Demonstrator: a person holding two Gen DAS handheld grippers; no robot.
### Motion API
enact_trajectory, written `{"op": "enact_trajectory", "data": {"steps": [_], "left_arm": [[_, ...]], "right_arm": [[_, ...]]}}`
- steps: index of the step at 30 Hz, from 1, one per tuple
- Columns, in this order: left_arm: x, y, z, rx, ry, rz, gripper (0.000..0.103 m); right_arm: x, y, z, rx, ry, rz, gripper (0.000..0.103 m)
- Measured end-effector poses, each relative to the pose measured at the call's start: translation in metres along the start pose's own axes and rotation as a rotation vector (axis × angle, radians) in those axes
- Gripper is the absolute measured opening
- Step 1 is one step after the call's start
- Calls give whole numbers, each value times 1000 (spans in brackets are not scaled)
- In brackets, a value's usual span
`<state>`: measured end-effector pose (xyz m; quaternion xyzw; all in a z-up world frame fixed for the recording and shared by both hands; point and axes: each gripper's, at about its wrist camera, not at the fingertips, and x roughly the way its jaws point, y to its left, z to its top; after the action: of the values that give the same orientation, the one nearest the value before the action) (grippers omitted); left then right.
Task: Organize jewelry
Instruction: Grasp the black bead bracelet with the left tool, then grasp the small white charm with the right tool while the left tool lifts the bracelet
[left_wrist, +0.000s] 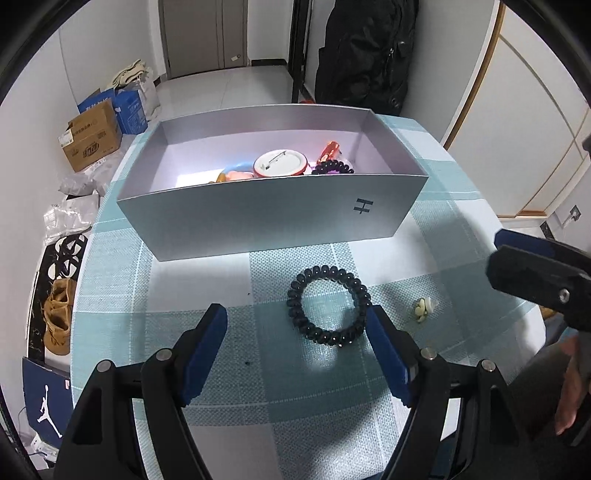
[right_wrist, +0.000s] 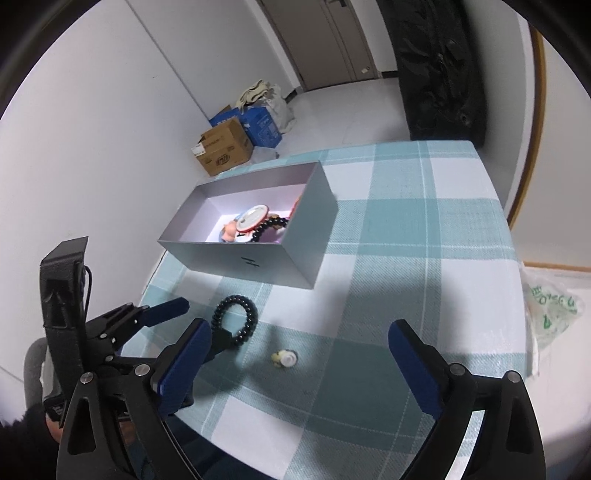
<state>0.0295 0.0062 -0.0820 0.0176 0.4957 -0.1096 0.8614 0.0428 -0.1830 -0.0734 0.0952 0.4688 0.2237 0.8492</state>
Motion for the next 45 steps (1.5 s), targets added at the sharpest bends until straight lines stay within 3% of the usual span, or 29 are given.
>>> {"op": "enact_trajectory", "data": {"steps": [7,12,17,20,22,25,31,40,42,45], "left_arm": [[9,-5,4,1,30,-29,73],[13,-17,3,49,17,40,73],[12,-14,2,41,21,36,73],[11,-11,1,42,20,29,62],[9,-8,3,41,21,27,45],[11,-4,6,21,27,11,41],[10,6,10,-59,42,-54,39],[4,12,14,-114,47,-99,39],[-2,12,16,-119,31,-108,39],[-10,13,19,-119,6,-120,38]], "right_arm": [[-3,-9,-2,26,11,-13,98],[-5,-11,-3,41,11,-16,99],[-5,-12,-5,43,18,-25,99],[-1,-12,-6,42,33,-30,99],[2,-11,-7,33,43,-39,99],[7,-7,-9,9,57,-55,99],[18,3,-15,-80,92,-128,99],[25,23,-22,-184,101,-123,97],[26,28,-24,-207,102,-127,95],[30,35,-26,-240,112,-119,81]]}}
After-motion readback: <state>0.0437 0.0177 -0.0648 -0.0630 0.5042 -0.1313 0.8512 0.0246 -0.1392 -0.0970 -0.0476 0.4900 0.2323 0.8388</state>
